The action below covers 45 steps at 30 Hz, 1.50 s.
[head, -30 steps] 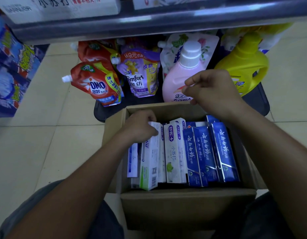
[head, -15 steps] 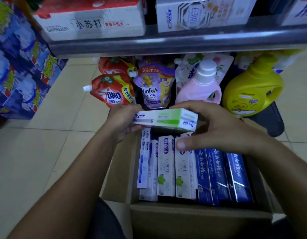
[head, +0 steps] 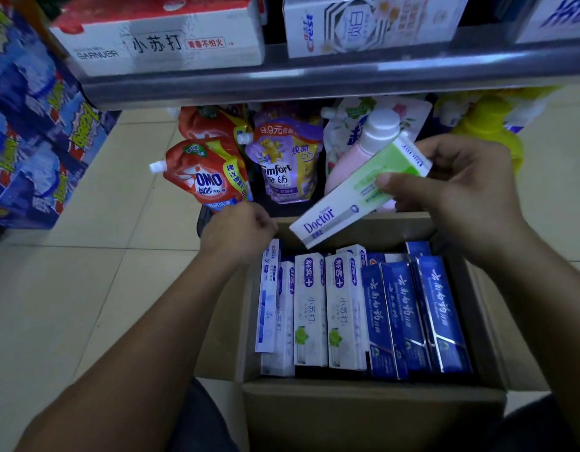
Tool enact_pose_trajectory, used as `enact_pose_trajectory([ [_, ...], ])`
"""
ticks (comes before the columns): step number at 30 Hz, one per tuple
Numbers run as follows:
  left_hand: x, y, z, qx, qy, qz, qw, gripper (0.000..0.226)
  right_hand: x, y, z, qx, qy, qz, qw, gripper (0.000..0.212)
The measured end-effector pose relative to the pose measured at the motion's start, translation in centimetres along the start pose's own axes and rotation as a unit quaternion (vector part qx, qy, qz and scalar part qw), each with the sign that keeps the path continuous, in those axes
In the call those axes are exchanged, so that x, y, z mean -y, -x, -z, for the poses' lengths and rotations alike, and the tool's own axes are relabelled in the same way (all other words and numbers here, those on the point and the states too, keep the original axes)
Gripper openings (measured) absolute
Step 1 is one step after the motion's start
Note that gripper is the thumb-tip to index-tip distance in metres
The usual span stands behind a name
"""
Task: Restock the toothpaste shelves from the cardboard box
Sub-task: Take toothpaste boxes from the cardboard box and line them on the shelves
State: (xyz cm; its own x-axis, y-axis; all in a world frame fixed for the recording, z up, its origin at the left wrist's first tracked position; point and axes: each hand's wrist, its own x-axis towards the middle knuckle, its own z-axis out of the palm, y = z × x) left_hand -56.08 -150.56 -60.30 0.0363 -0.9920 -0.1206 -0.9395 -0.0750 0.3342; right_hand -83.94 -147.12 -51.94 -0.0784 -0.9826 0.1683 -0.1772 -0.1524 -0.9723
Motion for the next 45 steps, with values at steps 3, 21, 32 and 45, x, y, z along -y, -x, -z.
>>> enact_pose_trajectory([
  [3,-0.5,0.4,-2.1,-0.025,-0.169,-0.067,0.983,0.029,-0.2,-0.3,0.6,-0.026,0.005,0.002,1.000,0.024],
  [21,-2.6,5.7,-4.4,0.005,-0.240,-0.096,0.966,0.036,-0.2,-1.3,0.3,-0.061,-0.073,-0.064,0.993,0.025],
  [32,-0.4,4.1,1.8,0.037,0.485,0.058,0.872,0.026,2.3,-1.0,-1.4,-0.100,-0.202,-0.066,0.972,0.010],
  [45,0.8,2.7,16.3,-0.142,0.703,-0.021,0.697,0.054,11.5,-2.3,-5.5,-0.107,-0.306,0.007,0.946,0.014],
])
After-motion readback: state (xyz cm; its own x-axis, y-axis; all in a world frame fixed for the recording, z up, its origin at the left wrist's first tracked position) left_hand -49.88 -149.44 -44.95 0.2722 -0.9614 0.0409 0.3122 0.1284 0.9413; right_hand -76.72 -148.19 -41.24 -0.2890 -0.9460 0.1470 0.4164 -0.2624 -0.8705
